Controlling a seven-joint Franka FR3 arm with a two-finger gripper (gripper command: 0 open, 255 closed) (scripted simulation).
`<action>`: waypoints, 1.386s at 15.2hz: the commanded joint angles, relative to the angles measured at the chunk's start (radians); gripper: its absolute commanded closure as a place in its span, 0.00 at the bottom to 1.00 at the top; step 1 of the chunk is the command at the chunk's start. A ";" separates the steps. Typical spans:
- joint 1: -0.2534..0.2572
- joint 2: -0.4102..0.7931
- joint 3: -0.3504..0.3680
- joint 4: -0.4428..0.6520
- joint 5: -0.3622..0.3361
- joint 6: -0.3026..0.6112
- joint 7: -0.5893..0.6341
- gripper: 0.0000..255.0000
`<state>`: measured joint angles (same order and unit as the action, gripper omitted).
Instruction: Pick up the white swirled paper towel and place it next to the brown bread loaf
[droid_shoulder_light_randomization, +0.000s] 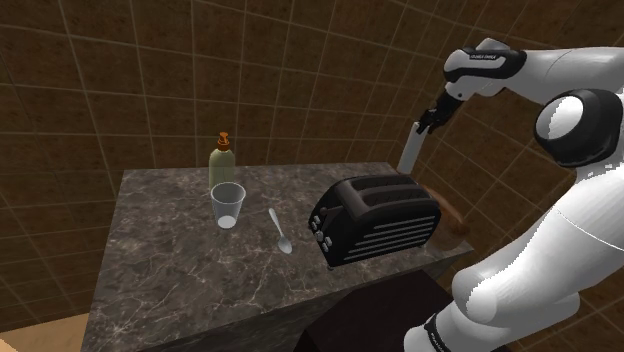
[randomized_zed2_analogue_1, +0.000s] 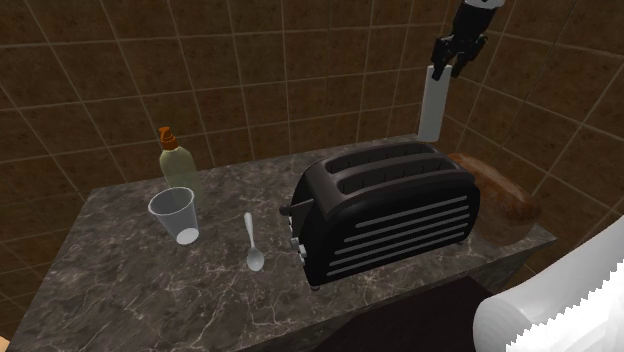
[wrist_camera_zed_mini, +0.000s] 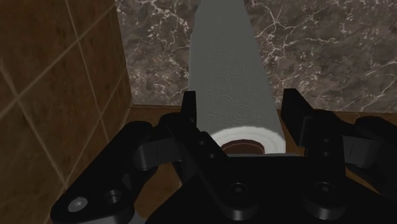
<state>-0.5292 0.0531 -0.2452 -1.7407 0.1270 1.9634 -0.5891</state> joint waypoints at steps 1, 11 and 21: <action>0.001 0.001 0.001 -0.024 0.001 0.026 -0.002 1.00; 0.001 0.018 0.002 -0.138 0.015 0.155 -0.021 1.00; 0.000 0.056 0.005 -0.227 0.038 0.280 -0.046 1.00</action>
<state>-0.5284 0.1037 -0.2404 -1.9630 0.1621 2.2321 -0.6319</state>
